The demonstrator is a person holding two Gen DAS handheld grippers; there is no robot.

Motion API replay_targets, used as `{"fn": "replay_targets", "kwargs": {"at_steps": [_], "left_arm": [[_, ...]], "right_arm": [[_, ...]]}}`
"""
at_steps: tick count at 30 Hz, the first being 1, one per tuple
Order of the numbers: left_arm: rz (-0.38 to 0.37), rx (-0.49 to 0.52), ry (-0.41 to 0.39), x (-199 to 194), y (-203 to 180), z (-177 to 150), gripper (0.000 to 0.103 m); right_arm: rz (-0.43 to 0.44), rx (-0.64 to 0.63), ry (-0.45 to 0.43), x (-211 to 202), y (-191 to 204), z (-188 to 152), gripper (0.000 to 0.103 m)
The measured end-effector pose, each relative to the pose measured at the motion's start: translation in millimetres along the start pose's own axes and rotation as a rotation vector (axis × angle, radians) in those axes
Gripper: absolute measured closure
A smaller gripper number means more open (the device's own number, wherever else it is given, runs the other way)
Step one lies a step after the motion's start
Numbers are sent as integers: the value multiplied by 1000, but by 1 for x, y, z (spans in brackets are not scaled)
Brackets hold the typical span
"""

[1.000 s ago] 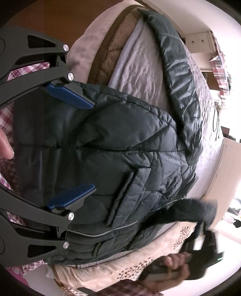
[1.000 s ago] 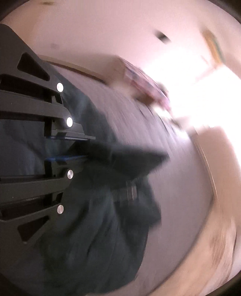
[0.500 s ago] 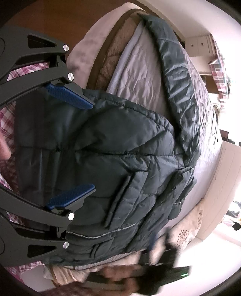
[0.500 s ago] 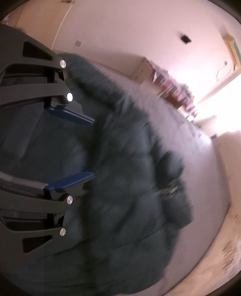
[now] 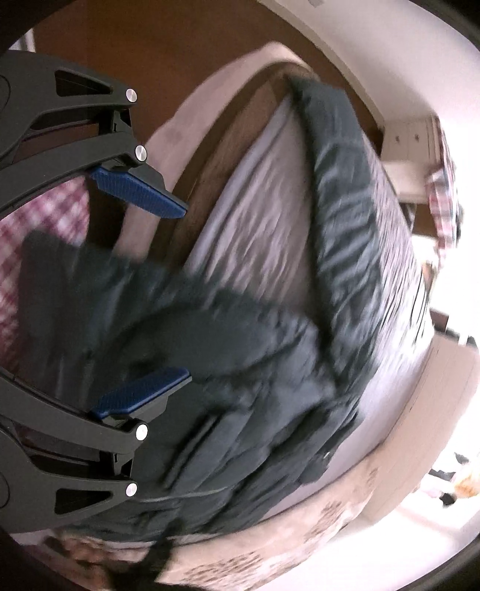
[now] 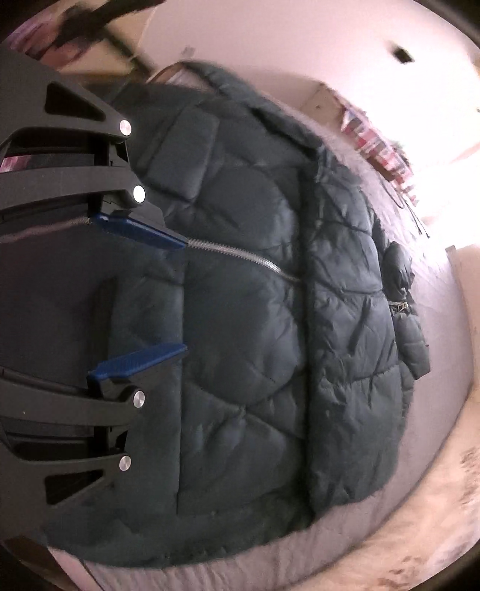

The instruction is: Fold large clothes

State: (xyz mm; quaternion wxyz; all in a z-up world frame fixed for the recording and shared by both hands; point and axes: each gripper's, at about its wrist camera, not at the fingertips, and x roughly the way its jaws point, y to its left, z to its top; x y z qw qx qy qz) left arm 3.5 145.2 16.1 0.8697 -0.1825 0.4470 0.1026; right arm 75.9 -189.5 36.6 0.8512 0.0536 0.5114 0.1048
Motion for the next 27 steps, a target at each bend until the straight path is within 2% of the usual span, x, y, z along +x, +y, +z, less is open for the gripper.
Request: {"fn": "replay_targets", "kwargs": {"at_steps": [4, 8, 11, 13, 17, 19, 24, 27], "left_arm": [[91, -71, -24, 3, 35, 25, 21], [124, -203, -25, 15, 75, 55, 21], [73, -335, -22, 28, 101, 71, 28], [38, -461, -5, 42, 120, 80, 38], [3, -649, 15, 66, 145, 83, 39], [-14, -704, 10, 71, 149, 82, 39], [10, -708, -16, 79, 144, 87, 39], [29, -711, -19, 80, 149, 92, 44]], "right_arm": [[-69, -133, -12, -2, 10, -17, 49], [-107, -231, 18, 10, 18, -36, 49], [-111, -238, 22, 17, 15, -42, 49], [-104, -238, 24, 20, 14, -42, 48], [-84, -234, 28, 23, 10, -41, 47], [-75, -229, 25, 24, 8, -41, 47], [-71, -231, 19, 24, 9, -44, 46], [-69, -230, 20, 24, 8, -43, 45]]}}
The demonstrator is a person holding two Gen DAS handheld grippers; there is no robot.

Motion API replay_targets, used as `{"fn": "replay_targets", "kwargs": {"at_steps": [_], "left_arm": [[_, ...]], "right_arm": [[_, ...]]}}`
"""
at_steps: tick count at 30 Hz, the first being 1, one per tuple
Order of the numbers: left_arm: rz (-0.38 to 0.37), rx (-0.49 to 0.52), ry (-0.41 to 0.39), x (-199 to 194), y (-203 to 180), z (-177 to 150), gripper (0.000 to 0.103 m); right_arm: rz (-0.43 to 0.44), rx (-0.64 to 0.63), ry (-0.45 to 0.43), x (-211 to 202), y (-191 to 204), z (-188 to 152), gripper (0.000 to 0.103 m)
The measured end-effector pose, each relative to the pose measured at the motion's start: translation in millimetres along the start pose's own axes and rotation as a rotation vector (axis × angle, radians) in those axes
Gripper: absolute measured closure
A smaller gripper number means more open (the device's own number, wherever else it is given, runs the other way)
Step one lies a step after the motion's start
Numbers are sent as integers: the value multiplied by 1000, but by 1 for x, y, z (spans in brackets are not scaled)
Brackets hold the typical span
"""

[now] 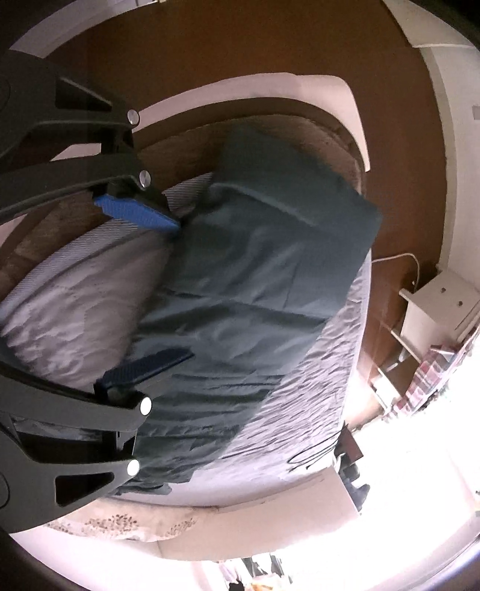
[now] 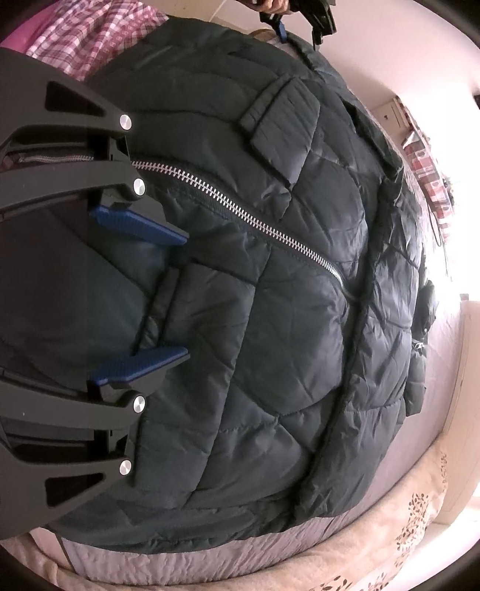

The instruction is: Fold large clothes

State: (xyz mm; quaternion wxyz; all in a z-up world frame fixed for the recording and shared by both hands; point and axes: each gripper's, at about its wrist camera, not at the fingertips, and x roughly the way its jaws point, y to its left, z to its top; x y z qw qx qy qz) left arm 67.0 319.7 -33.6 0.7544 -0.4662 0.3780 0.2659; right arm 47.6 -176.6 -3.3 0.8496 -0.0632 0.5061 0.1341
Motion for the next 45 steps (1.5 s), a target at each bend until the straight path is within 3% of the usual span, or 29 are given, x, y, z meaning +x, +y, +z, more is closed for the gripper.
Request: {"fn": "replay_targets", "kwargs": {"at_steps": [7, 13, 20, 23, 25, 26, 31, 34, 38, 40, 42, 45], "left_arm": [[-125, -56, 31, -19, 6, -1, 45], [-191, -82, 71, -10, 0, -13, 45], [-119, -88, 35, 6, 6, -2, 49], [-93, -82, -4, 8, 7, 6, 63], [-38, -58, -33, 12, 6, 11, 90], [-30, -42, -37, 12, 6, 14, 92], [50, 160, -174, -17, -28, 16, 98], [37, 330, -310, -55, -69, 12, 98], [-88, 536, -424, -112, -133, -10, 98], [-198, 648, -444, -140, -172, -36, 99], [-302, 736, -432, -159, -204, -63, 99], [-456, 863, -354, -170, -246, -116, 99]], "right_arm": [[2, 10, -2, 1, 0, -1, 45], [4, 12, 4, 2, 2, -1, 45], [5, 12, 4, 1, 1, 0, 45], [3, 12, 5, 1, 1, 0, 45], [3, 11, 4, 1, 1, -1, 44], [5, 12, 4, 1, 1, 0, 44], [9, 12, 4, 1, 0, 0, 44], [19, 19, -3, 0, -2, 1, 44], [52, 63, -29, -9, -12, 2, 45], [55, 83, -44, -14, -17, 2, 45], [57, 123, -86, -25, -29, 2, 45], [34, 165, -145, -43, -51, 1, 45]]}}
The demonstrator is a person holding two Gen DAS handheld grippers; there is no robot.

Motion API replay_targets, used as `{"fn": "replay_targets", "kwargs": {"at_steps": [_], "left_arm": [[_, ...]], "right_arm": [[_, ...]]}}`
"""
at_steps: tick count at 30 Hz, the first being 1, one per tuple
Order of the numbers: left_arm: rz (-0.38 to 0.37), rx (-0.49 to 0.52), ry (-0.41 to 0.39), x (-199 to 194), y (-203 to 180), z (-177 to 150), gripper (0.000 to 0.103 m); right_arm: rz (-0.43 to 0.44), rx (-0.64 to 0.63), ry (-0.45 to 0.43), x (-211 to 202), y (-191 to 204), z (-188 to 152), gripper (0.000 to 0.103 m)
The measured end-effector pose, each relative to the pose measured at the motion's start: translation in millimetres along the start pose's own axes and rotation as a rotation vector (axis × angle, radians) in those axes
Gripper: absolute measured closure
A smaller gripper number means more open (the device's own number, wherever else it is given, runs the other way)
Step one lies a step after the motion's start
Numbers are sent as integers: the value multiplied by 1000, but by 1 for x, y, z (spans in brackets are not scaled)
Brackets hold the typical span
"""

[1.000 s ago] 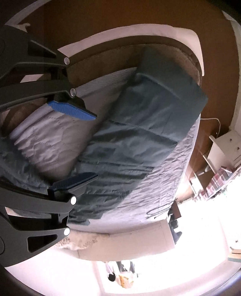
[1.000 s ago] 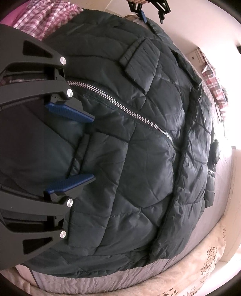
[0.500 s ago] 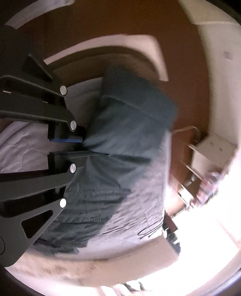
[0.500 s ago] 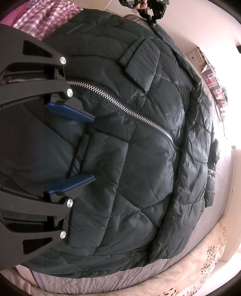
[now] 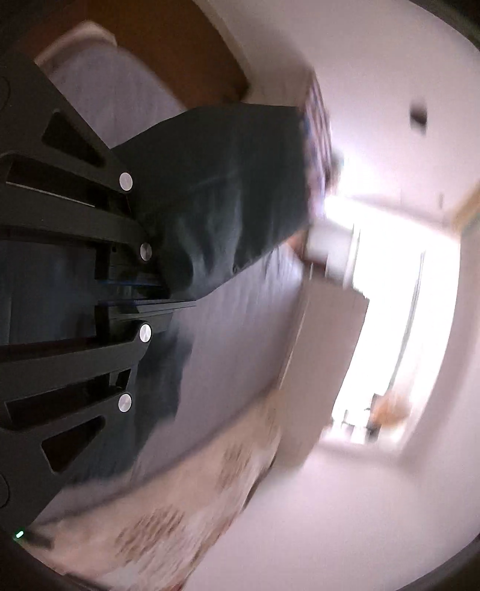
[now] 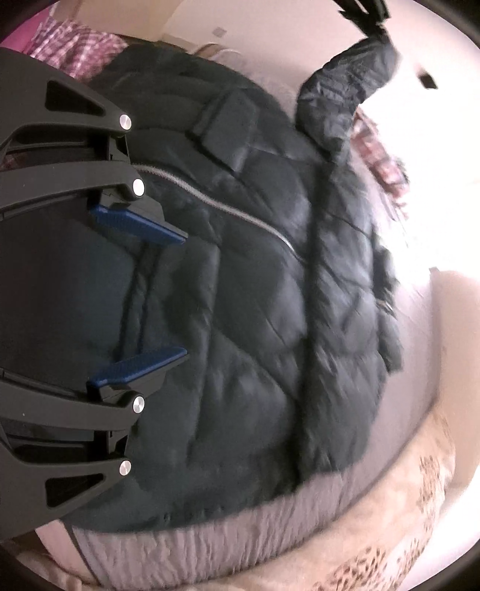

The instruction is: Fold large clothes

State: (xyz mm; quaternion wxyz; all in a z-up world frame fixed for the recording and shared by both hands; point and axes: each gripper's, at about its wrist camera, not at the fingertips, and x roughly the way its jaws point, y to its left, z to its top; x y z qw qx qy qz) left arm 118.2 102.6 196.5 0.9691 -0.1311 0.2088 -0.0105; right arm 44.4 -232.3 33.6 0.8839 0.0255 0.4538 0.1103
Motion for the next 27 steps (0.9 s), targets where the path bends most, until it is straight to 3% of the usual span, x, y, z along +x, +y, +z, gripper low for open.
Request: {"fn": "replay_targets", "kwargs": {"at_steps": [2, 5, 7, 9, 11, 12, 13, 14, 15, 18, 27], "left_arm": [[-131, 64, 49, 13, -50, -12, 99], [-257, 139, 159, 36, -110, -46, 99], [-297, 166, 243, 53, -133, -74, 99], [-313, 196, 389, 80, -154, -111, 98], [-299, 198, 501, 101, -155, -140, 91], [-283, 196, 552, 106, -151, -154, 83], [-283, 188, 590, 106, -147, -163, 66], [-289, 175, 620, 103, -139, -168, 56], [-290, 169, 617, 101, -137, -169, 43], [-292, 175, 577, 77, -123, -165, 37], [-204, 94, 509, 32, -86, -164, 34]], "right_arm": [[-18, 18, -25, -10, -11, 0, 45], [-50, 80, -51, -23, -40, -1, 45], [-60, 119, -55, -27, -53, -6, 45], [-62, 162, -54, -30, -67, -10, 45], [-63, 188, -50, -30, -76, -13, 45], [-63, 191, -51, -32, -77, -17, 45], [-61, 192, -50, -33, -77, -18, 45], [-56, 189, -50, -33, -78, -18, 45], [-49, 186, -49, -32, -77, -18, 45], [-23, 185, -42, -27, -74, -15, 45], [267, 390, -19, -6, -61, 22, 27]]}}
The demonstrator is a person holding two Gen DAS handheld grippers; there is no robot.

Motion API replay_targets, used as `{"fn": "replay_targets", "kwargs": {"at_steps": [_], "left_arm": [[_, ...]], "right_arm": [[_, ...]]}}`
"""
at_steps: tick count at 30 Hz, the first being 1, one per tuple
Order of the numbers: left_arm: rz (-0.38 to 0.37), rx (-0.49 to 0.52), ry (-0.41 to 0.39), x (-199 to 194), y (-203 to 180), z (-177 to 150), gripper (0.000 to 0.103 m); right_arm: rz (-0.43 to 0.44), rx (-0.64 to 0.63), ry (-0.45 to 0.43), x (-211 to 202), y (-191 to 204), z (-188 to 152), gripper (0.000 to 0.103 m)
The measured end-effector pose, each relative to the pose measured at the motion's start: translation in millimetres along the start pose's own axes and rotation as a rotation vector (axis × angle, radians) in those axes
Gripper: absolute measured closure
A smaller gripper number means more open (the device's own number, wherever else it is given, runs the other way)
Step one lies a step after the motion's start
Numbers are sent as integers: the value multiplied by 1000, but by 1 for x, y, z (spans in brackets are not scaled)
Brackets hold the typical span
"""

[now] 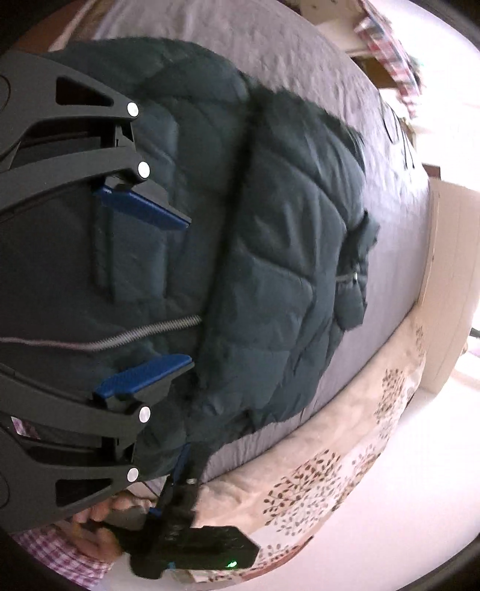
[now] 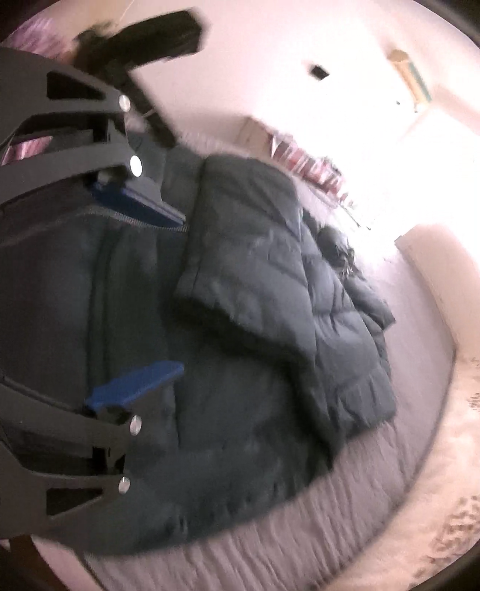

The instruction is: Fold large clothes

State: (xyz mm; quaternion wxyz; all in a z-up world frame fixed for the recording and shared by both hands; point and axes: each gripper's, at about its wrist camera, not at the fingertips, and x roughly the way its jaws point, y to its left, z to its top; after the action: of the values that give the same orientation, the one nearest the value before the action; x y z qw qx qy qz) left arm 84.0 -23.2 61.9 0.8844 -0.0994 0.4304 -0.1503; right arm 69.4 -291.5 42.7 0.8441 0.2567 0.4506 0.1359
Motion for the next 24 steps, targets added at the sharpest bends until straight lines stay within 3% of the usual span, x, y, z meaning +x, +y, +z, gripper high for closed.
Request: {"fn": "replay_targets", "kwargs": {"at_steps": [6, 7, 8, 9, 11, 13, 16, 19, 24], "left_arm": [[35, -100, 4, -14, 33, -29, 34], [45, -111, 3, -17, 38, -33, 34], [57, -129, -1, -21, 45, -38, 34], [63, -143, -3, -23, 50, -42, 34], [77, -175, -5, -28, 59, -47, 34], [96, -204, -7, -34, 71, -54, 34], [116, -229, -9, -38, 83, -60, 34], [132, -250, -7, -40, 92, -64, 34], [160, -275, 2, -39, 101, -65, 34]], "right_arm": [[-97, 36, 18, 23, 2, 16, 27], [-104, 52, 28, 30, 0, 21, 37], [-96, 71, 41, 39, 0, 25, 54], [-95, 74, 67, 47, 0, 28, 61], [-132, 71, 116, 63, -1, 33, 86], [-154, 57, 101, 66, 2, 41, 96], [-182, 6, -2, 45, 11, 57, 98], [-210, 7, -34, 33, 7, 69, 98], [-265, 13, 82, 56, -9, 64, 96]]}}
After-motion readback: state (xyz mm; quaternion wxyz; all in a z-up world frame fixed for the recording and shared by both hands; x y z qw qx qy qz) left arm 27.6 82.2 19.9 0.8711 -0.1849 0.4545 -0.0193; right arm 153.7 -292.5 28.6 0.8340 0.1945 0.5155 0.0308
